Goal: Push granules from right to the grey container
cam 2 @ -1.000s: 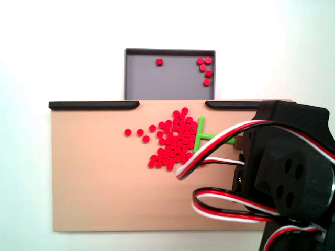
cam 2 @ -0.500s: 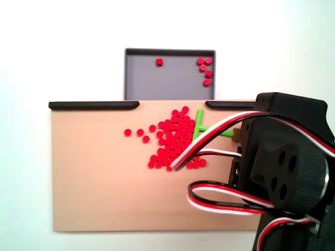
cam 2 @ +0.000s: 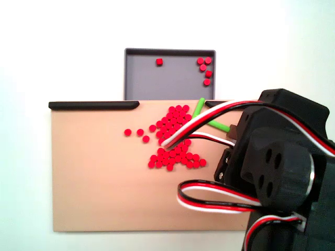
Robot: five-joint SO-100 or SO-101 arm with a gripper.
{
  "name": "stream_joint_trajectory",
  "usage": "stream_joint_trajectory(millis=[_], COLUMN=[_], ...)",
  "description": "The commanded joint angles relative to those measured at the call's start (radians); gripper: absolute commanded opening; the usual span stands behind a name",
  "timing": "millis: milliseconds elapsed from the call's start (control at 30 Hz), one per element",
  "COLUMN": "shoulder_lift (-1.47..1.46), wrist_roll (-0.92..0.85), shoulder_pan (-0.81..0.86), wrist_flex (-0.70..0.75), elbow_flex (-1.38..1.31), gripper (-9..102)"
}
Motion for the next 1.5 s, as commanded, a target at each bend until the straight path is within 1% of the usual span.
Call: stream_joint_trajectory(millis=[0,567,800,933,1333,1467], shoulder_lift=[0.008,0.0,0.011,0.023,0.227,0.345], wrist_roll=[0.034,0.287,0.465,0.535,0.91,1.063], shoulder_pan=[-0.015,-0.051,-0.064,-0.074,-0.12,-0.138], wrist_flex=[0.005,0.006,-0.003,-0.005,0.006,0.009], elbow_flex=[0.003,-0.009,-0.011,-0.011,-0.011,0.061], gripper=[0,0,0,0,0,0])
